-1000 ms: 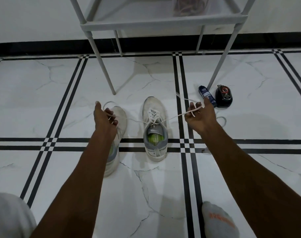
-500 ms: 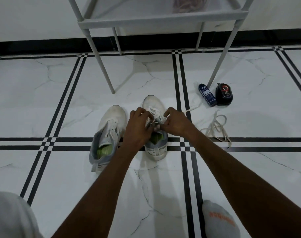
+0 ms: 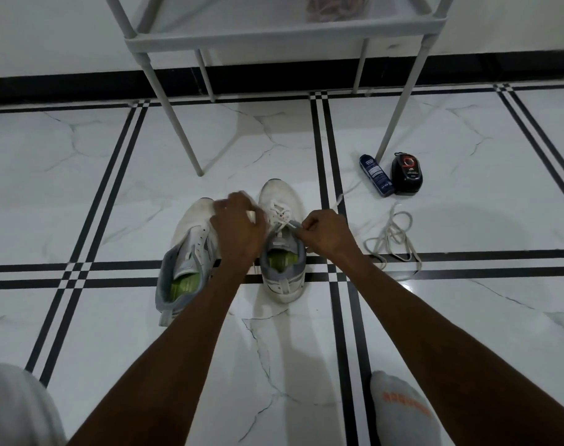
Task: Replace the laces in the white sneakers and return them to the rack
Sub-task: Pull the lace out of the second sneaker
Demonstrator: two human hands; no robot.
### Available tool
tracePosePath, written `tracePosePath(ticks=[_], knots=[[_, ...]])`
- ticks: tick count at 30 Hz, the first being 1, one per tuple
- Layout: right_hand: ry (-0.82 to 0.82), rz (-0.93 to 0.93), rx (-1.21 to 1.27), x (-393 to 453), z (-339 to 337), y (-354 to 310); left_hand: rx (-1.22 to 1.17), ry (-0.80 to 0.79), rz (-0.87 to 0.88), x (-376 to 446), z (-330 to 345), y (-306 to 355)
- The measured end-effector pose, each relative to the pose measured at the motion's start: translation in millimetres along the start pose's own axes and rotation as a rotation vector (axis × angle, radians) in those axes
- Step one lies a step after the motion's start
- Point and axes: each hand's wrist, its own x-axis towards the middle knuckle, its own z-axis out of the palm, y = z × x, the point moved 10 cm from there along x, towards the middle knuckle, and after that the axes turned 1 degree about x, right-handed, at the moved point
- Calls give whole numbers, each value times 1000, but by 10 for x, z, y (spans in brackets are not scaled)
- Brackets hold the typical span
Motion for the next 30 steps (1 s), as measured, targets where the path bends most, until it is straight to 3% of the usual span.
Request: tracePosePath(ticks=[1,2,3,6,8,10,14,16,17,20,21,22,23,26,28,30], knots=[[-7,21,14,5,8,32,-59,50,-201,-8,-73,-252],[-14,30,16,4,20,59,-76,56,-293,-56,-89,-390],[-21,26,10,4,37,37,-95,47,-261,-78,-97,-407],[-33,20,17,-5,37,15,-142,-69,187,-203,-1,42],[-49,15,34,-4,24,-17,49,-191,416,-323,180,283],[-60,8,53,-1,14,-43,262,-218,506,-313,335,340],[-88,3,91,9,51,-19,345,-207,552,-289,438,419],[-96,15,101,24,63,23,412,-123,620,-246,380,498],[-94,30,119,23,64,45,430,-54,541,-143,267,427],[-67,79,176,34,40,107,144,197,-239,182,-378,-374],[-69,83,186,32,44,115,63,221,-373,167,-446,-554],[-81,78,180,29,61,108,63,221,-335,160,-472,-543],[-90,71,169,28,69,96,59,202,-185,153,-451,-384],[-108,76,164,52,66,87,98,-51,280,-67,-17,195],[-116,65,150,55,64,54,247,-222,412,-195,323,303],[-126,66,157,53,75,27,281,-247,434,-183,427,320]])
